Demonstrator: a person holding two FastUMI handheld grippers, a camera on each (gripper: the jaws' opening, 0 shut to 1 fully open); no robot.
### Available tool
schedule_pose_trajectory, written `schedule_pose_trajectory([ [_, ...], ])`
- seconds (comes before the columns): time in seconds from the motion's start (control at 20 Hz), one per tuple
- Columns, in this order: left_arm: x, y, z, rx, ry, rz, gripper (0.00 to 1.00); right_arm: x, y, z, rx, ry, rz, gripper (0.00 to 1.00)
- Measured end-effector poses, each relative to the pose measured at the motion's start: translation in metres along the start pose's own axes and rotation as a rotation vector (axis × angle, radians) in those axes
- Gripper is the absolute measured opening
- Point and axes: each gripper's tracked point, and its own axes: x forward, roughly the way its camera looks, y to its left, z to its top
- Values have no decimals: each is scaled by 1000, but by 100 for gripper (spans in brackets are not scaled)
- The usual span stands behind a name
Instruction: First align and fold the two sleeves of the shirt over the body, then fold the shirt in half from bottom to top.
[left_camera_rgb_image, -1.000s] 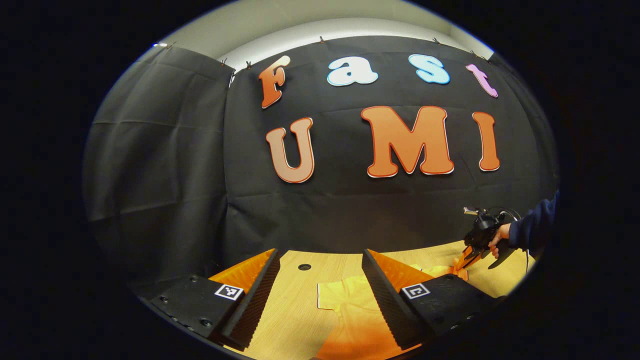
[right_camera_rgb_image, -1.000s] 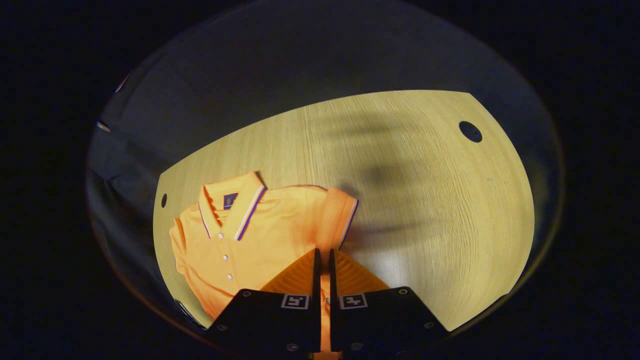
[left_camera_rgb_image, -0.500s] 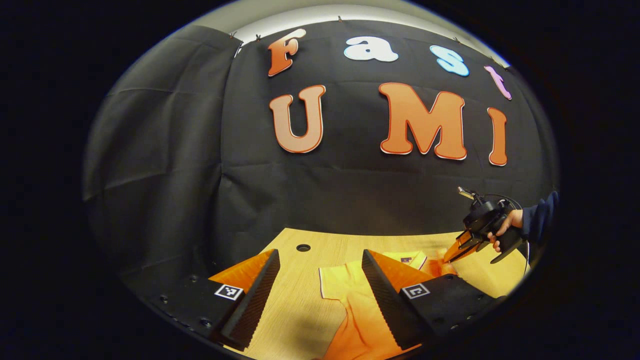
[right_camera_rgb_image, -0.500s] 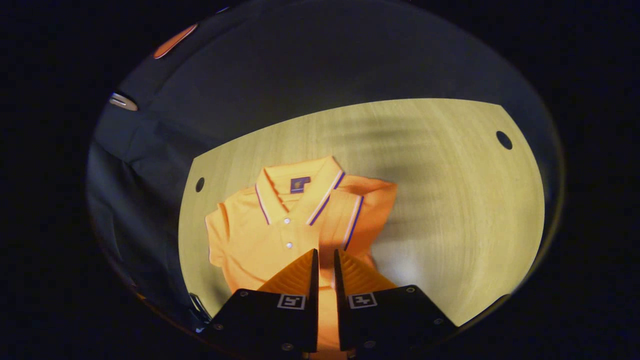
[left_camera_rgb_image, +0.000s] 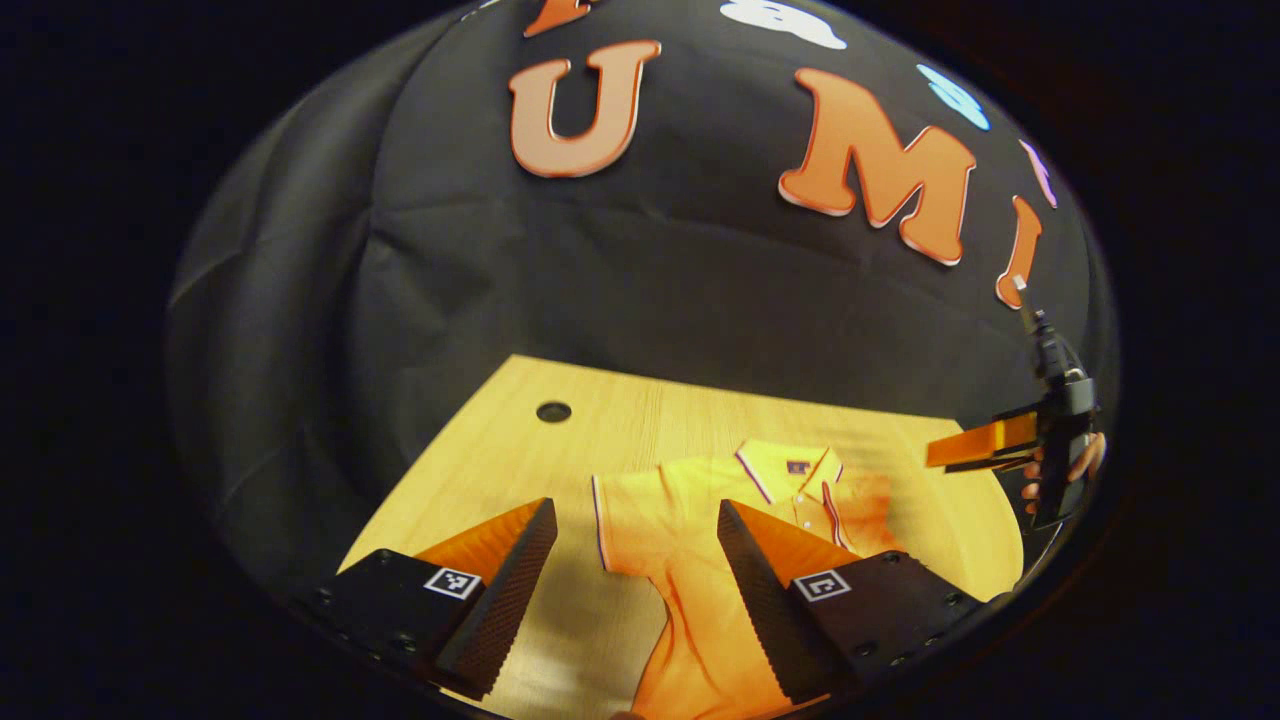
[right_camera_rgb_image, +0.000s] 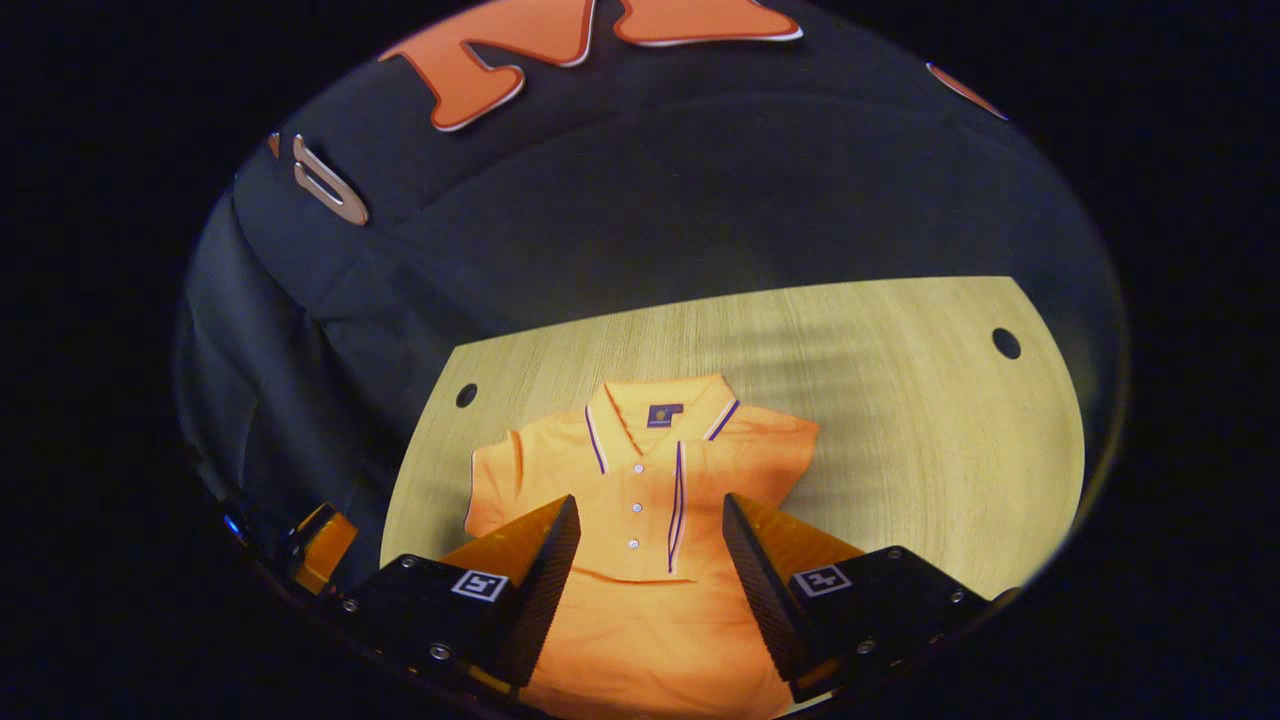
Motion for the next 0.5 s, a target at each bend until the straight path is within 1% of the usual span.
schedule_pose_trajectory([
  [0.05, 18, -1, -7, -7, 65, -1, 97, -8, -5, 2, 0, -31, -15, 92],
  [0.15, 47, -1, -15, -30, 176, -5, 98, -28, -18, 12, -3, -105, -54, 96],
  [0.25, 68, 7, -19, -51, 261, 0, 98, -54, -32, 18, -7, -162, -92, 97],
  [0.45, 116, 11, -37, -28, 419, 42, 98, -93, -51, 17, -29, -248, -154, 98],
  [0.5, 126, 13, -40, -29, 442, 49, 98, -102, -53, 16, -32, -266, -165, 98],
])
